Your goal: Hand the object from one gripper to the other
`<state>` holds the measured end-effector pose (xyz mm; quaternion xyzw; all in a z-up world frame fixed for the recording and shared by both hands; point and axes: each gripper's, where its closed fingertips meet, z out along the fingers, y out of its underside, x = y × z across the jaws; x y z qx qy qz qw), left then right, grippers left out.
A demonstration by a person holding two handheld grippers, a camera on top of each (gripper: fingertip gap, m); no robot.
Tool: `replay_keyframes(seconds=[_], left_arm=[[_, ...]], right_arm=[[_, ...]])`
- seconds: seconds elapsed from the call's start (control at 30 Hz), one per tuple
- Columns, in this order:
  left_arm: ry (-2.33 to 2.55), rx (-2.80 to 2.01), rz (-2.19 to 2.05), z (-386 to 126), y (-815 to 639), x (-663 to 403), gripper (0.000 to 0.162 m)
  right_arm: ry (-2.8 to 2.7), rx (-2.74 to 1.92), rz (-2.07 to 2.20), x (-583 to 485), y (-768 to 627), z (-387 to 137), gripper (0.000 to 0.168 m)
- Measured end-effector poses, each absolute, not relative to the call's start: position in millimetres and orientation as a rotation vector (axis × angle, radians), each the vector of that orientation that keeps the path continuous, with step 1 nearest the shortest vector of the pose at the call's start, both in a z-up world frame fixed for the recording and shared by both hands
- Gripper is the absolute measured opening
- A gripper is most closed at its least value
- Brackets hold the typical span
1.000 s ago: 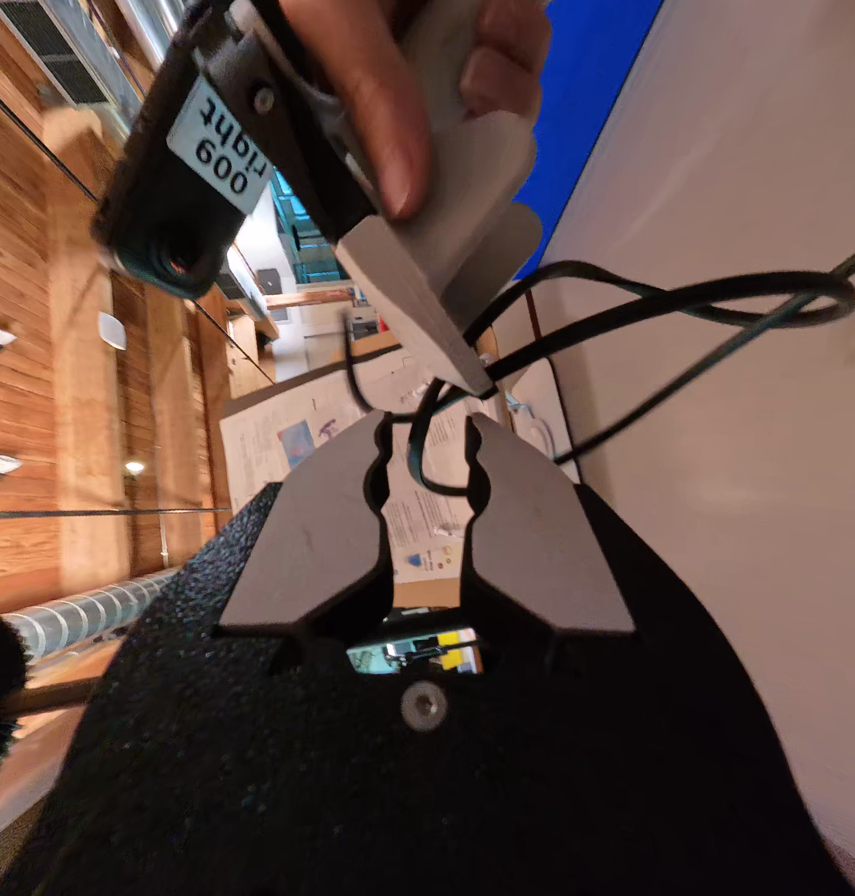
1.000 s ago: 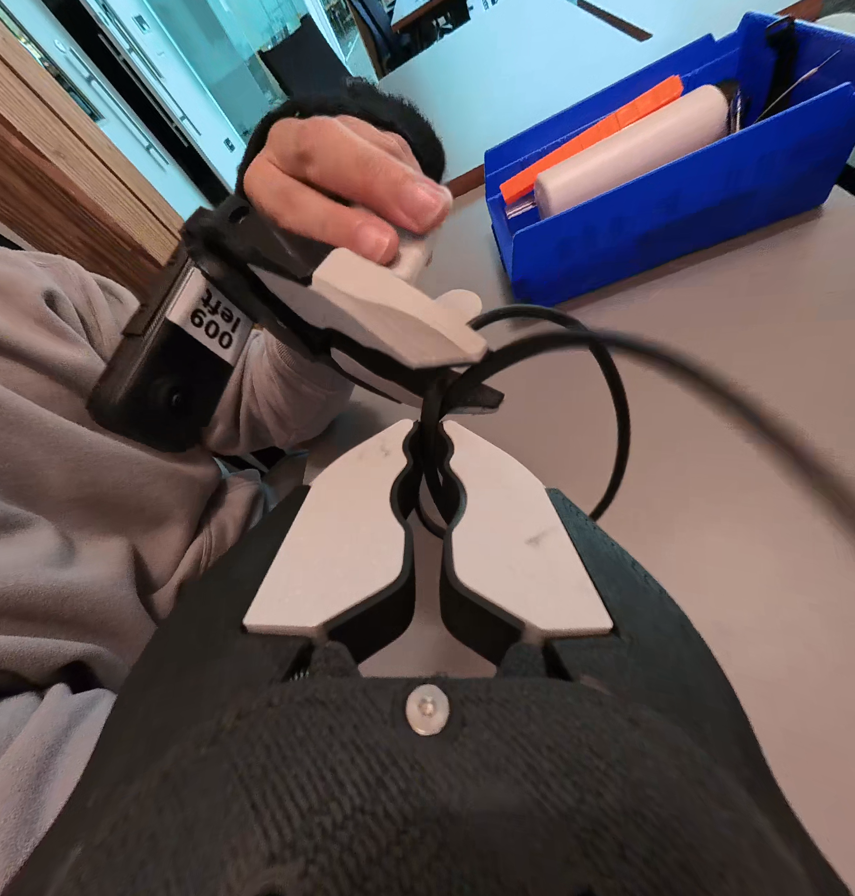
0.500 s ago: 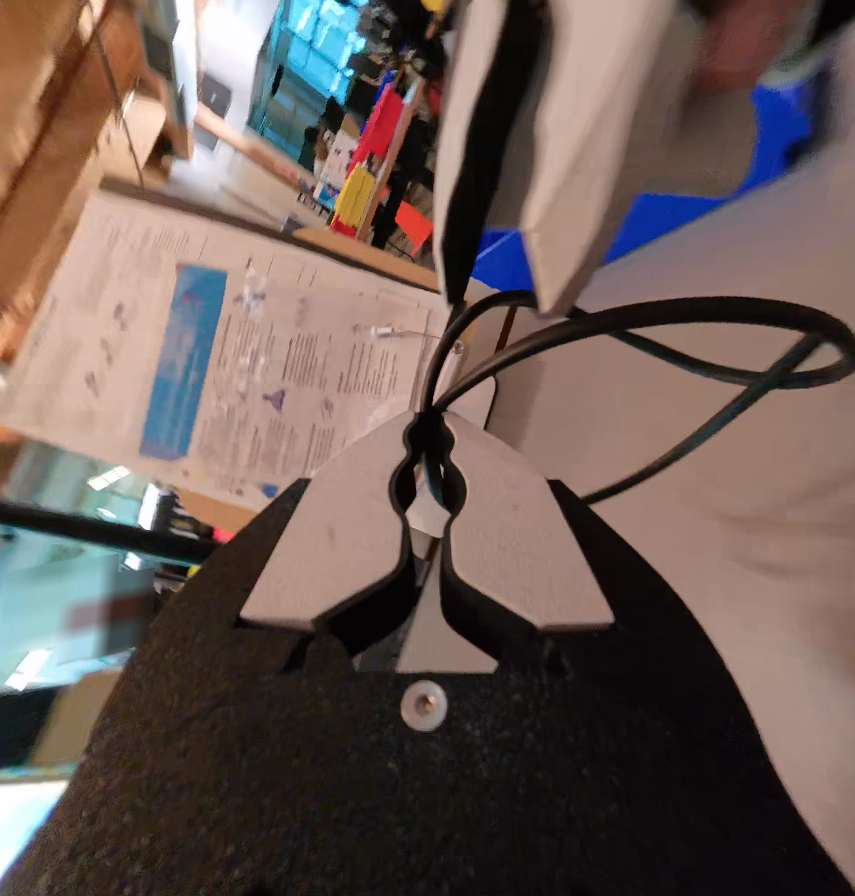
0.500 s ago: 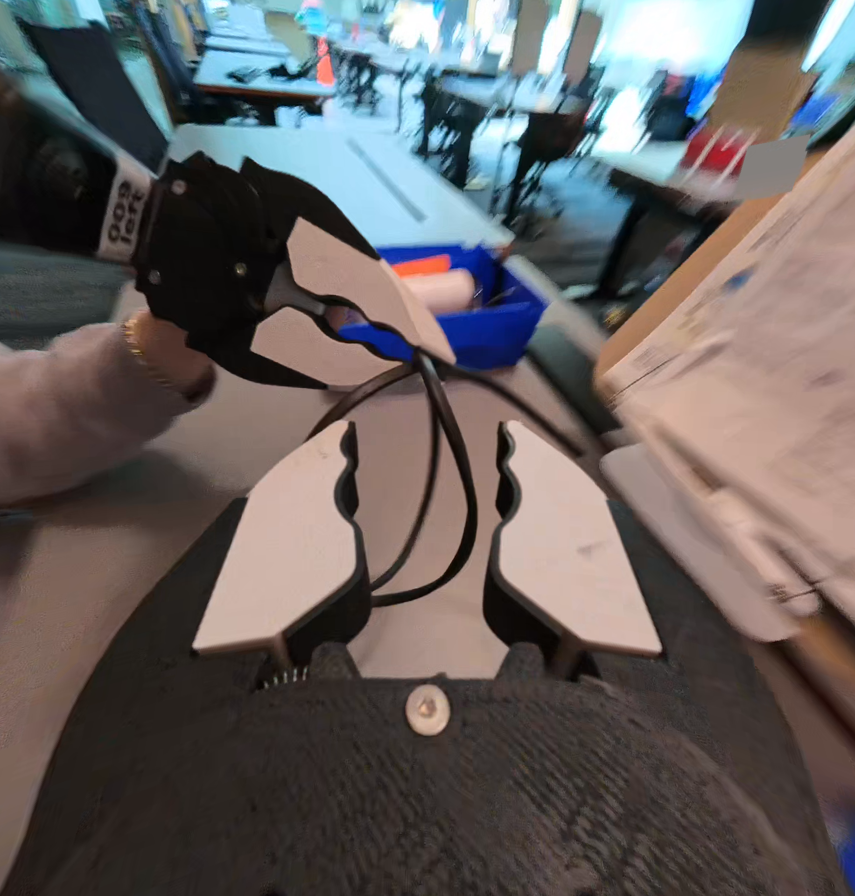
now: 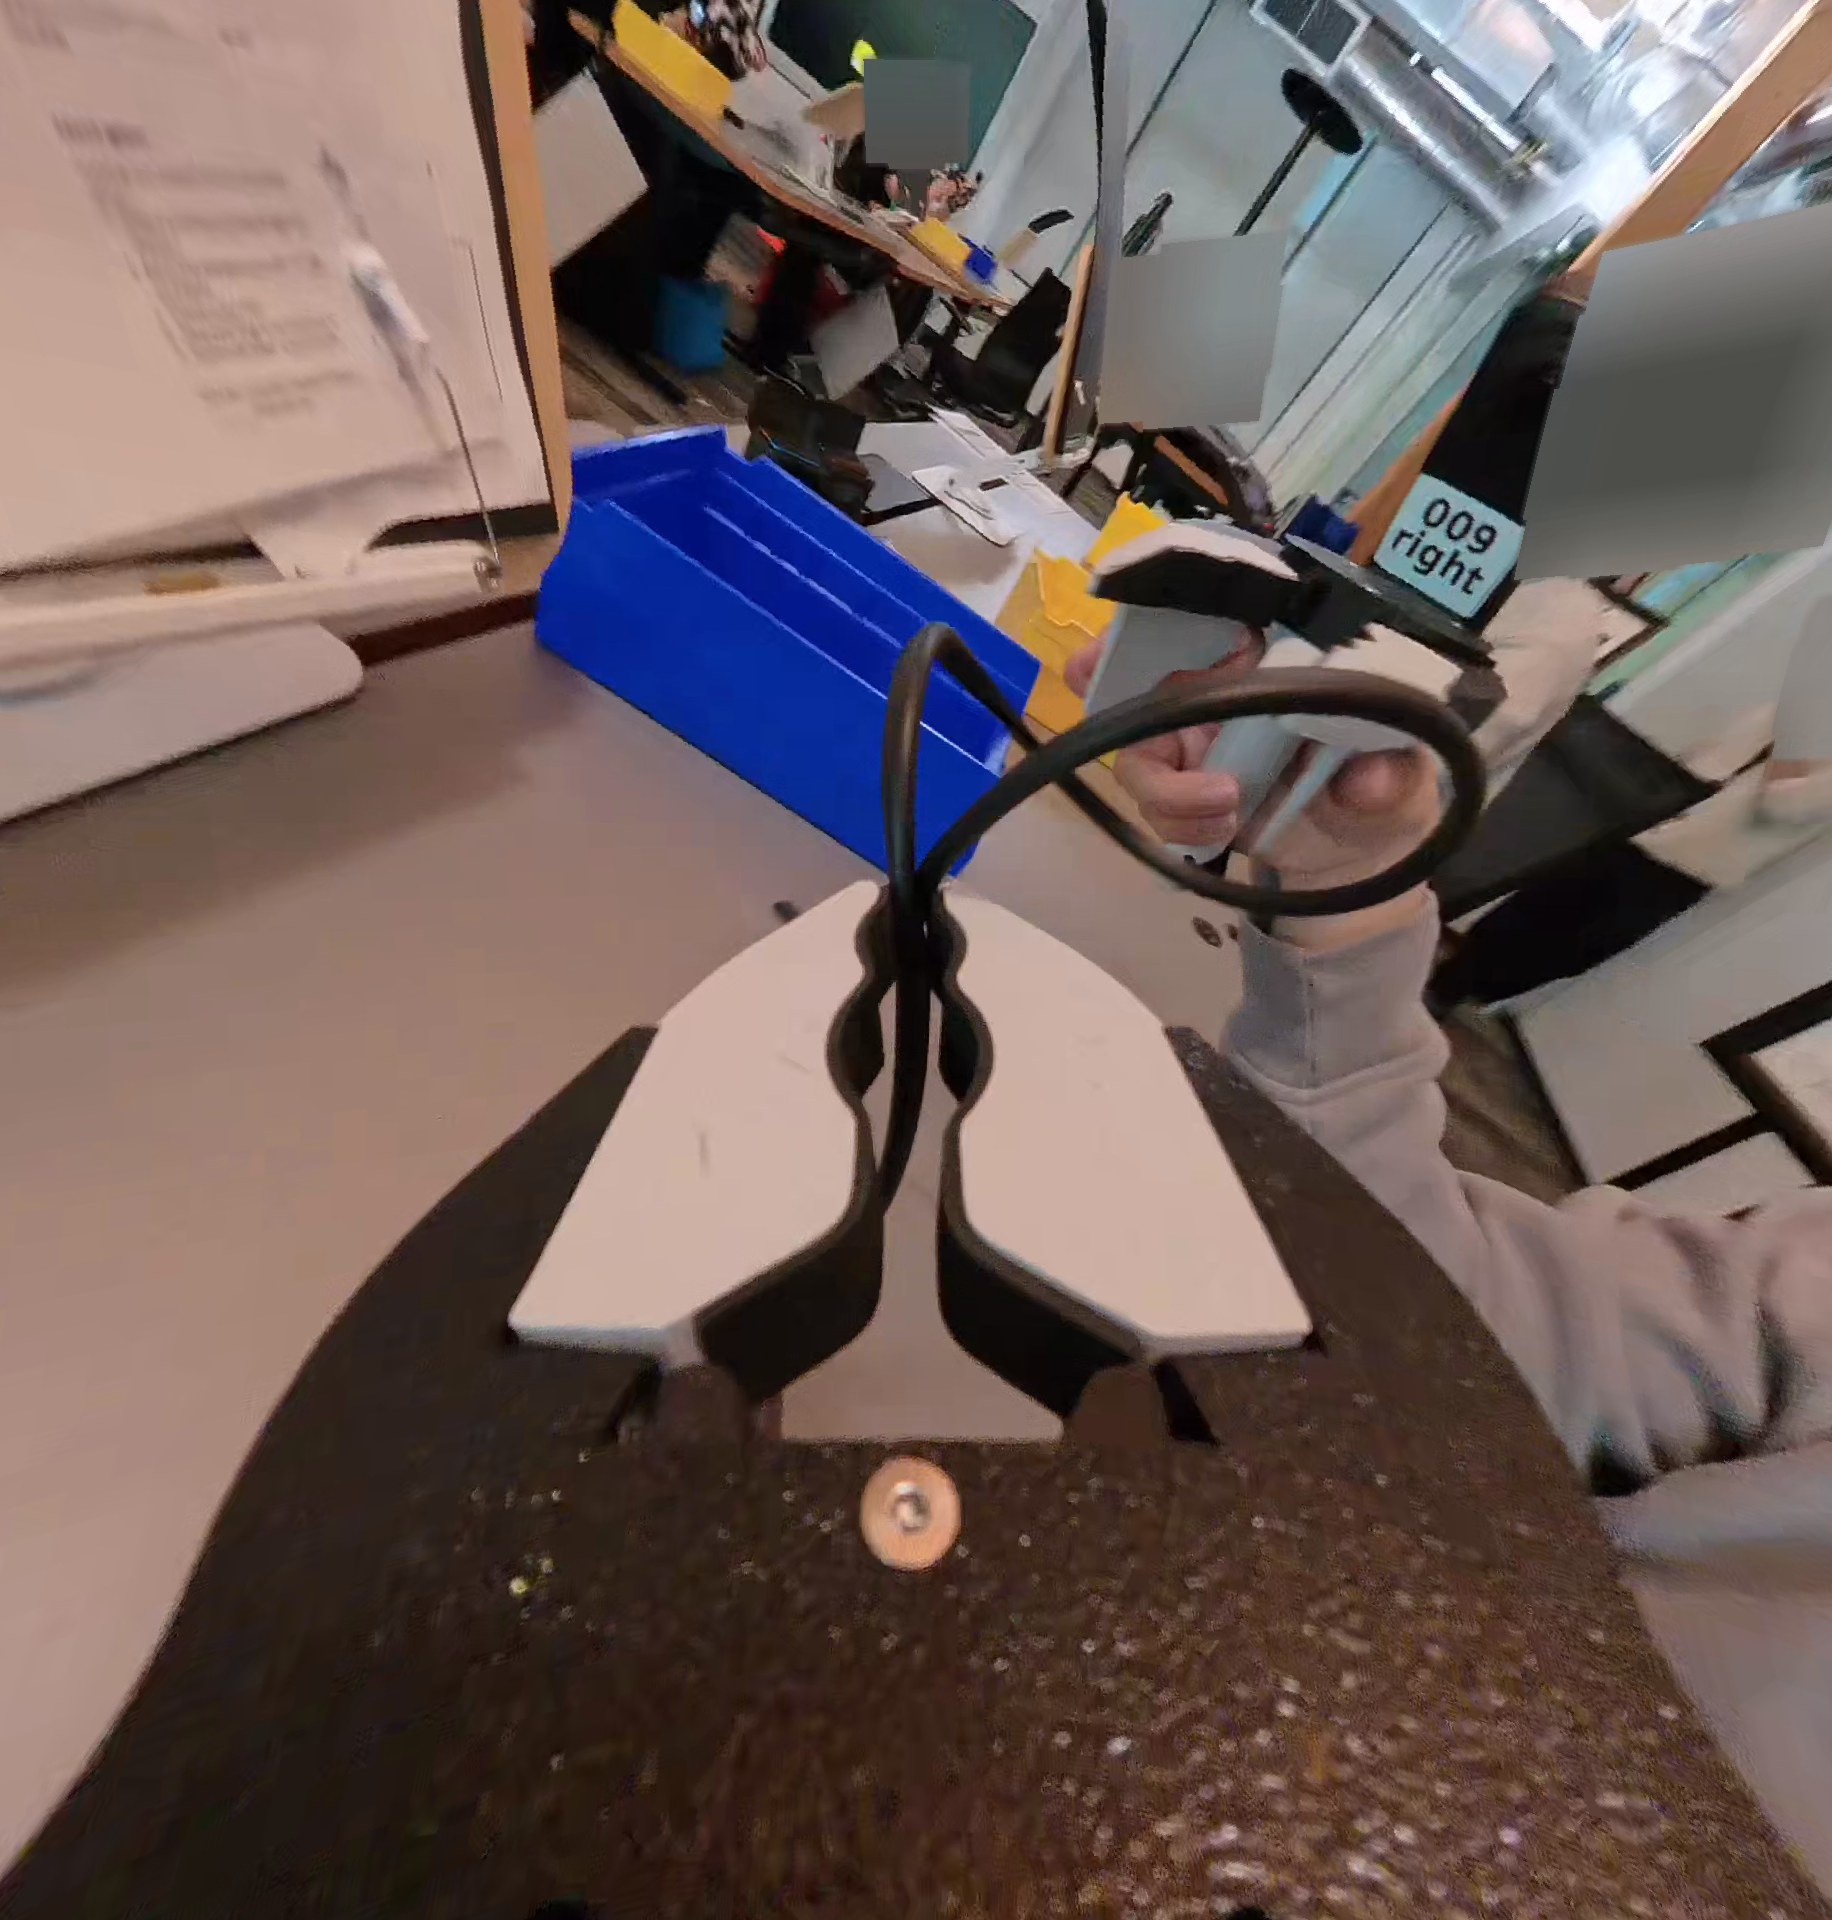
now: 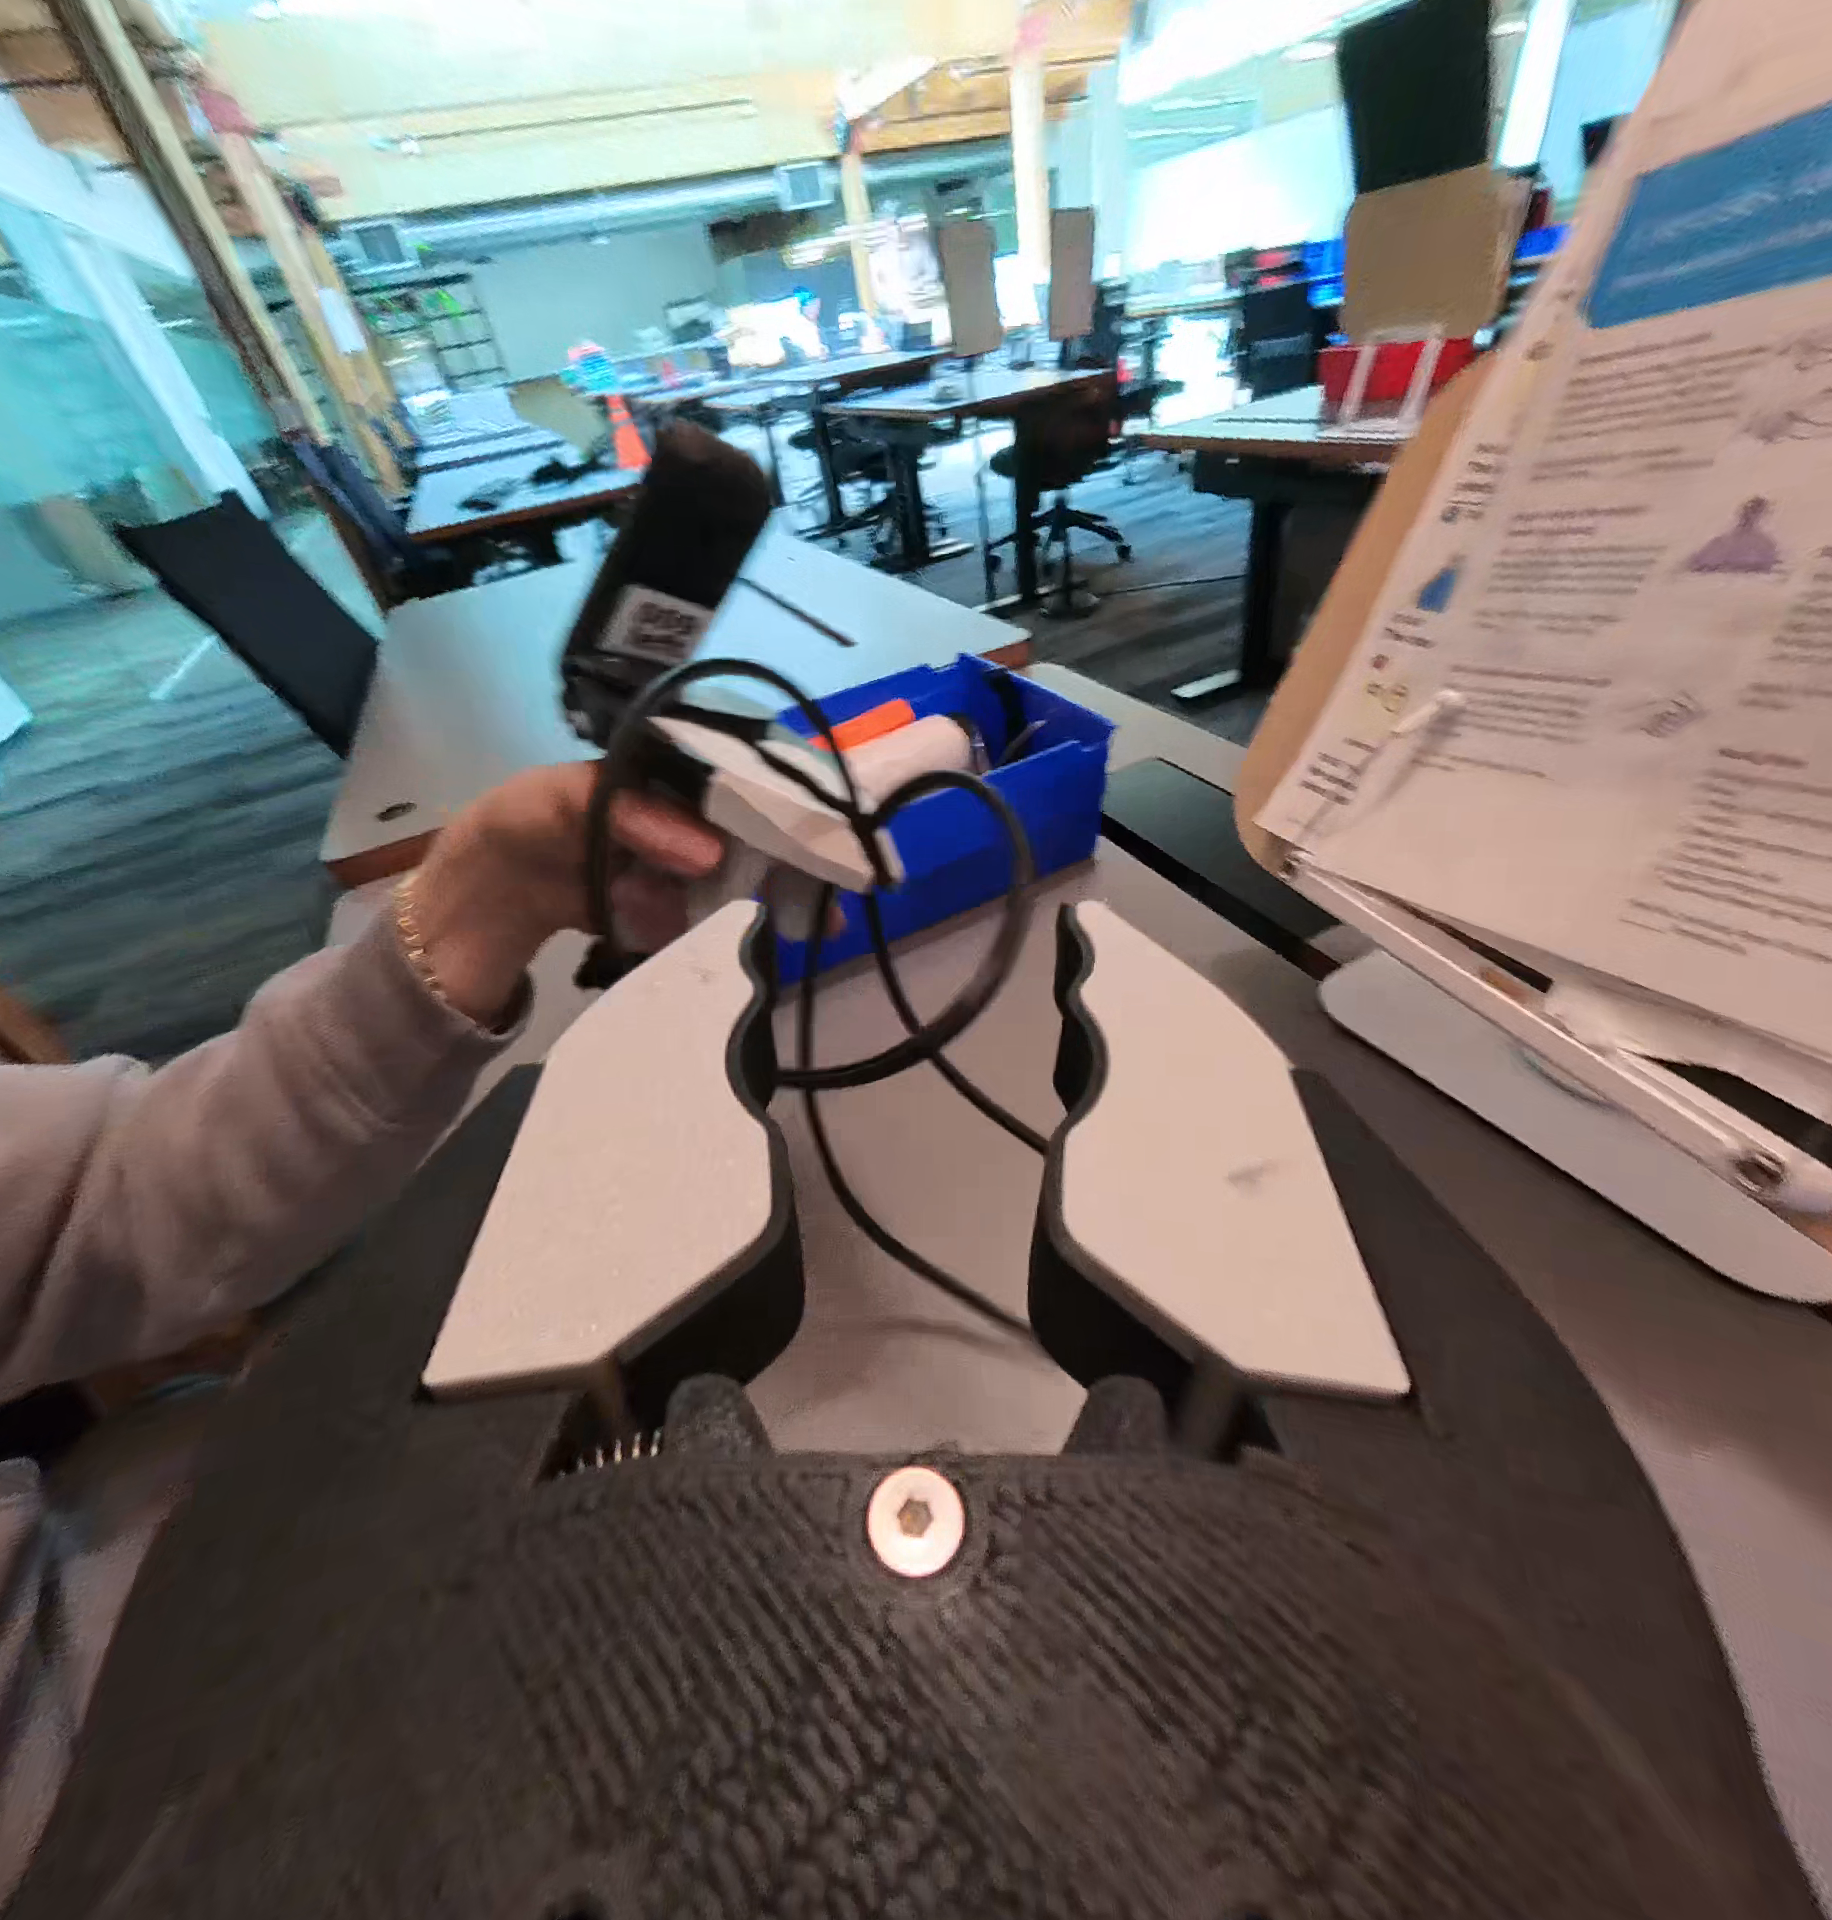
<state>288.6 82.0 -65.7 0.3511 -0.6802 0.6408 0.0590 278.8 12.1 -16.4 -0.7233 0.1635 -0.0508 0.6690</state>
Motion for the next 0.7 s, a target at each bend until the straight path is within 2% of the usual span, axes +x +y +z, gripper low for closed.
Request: replay_keyframes(seconds=[0.1, 0.2, 0.5, 0.57, 0.7], left_arm=[[-1.933, 1.034, 1.94, -65, 85, 289, 0.005], [-1.884, 1.05, 1.987, -59, 86, 292, 0.005], [-1.566, 1.125, 2.204, -21, 101, 298, 0.005], [-1.572, 1.131, 2.224, -18, 102, 297, 0.005], [-1.562, 1.131, 2.249, -12, 106, 294, 0.005]], right_arm=[[0.3, -1.818, -0.035, 260, 31, -45, 0.052], [0.308, -1.996, -0.071, 265, 41, -79, 0.063], [0.134, -1.821, -0.438, 287, 87, -54, 0.069], [0.088, -1.792, -0.496, 286, 94, -50, 0.065], [0.044, -1.811, -0.509, 283, 102, -54, 0.038]])
